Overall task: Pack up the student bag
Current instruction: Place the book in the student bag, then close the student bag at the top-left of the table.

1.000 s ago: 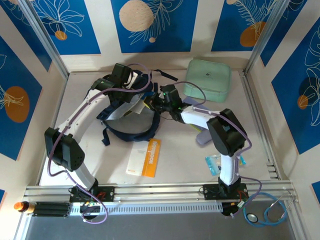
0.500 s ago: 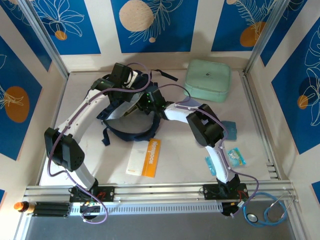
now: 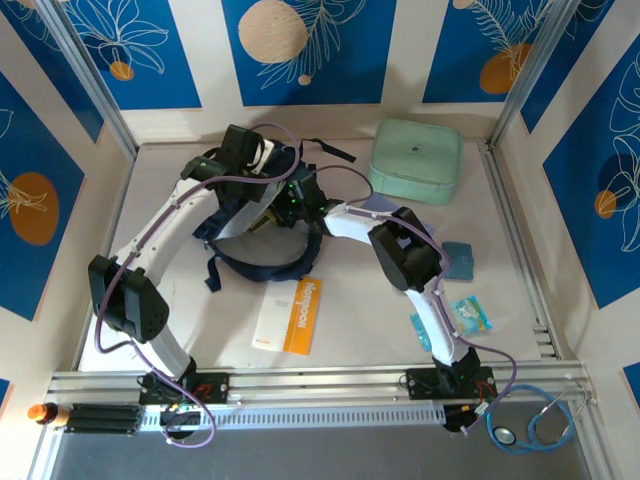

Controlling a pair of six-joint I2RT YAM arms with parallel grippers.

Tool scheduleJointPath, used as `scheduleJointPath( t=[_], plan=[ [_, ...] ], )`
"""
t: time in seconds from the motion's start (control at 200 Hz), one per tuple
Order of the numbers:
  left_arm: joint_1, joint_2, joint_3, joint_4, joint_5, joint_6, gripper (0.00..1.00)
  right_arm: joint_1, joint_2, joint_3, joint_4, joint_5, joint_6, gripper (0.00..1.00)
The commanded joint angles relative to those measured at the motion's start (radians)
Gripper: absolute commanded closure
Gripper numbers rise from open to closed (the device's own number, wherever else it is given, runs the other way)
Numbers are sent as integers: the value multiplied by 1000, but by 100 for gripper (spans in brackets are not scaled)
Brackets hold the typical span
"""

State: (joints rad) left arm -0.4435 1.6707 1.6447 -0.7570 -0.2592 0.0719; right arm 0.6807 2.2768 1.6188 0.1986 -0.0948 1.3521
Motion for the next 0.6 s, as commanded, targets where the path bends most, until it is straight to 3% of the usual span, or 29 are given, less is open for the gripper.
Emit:
scheduleJointPath(
  t=[0.0, 0.235, 0.375, 0.43, 0.51, 0.595],
  plan=[
    [11, -42, 52, 67, -17, -26, 100, -6, -154, -79, -121, -78, -83, 41],
    [25, -35, -5, 92, -20, -36, 100, -6, -413, -388, -150, -75, -191, 36],
    [29, -59, -86, 106, -6, -48, 100, 8, -586, -549, -264, 66, -341, 34],
    [29, -75, -128, 113, 53, -44, 100, 23, -640, -584, -351, 165, -409, 30],
    [28, -113, -197, 137, 172, -59, 73, 45, -687, -603, -484, 289, -481, 22],
    [29, -153, -276, 200, 214, -95, 69, 79, -712, -606, -579, 371, -545, 18]
  ],
)
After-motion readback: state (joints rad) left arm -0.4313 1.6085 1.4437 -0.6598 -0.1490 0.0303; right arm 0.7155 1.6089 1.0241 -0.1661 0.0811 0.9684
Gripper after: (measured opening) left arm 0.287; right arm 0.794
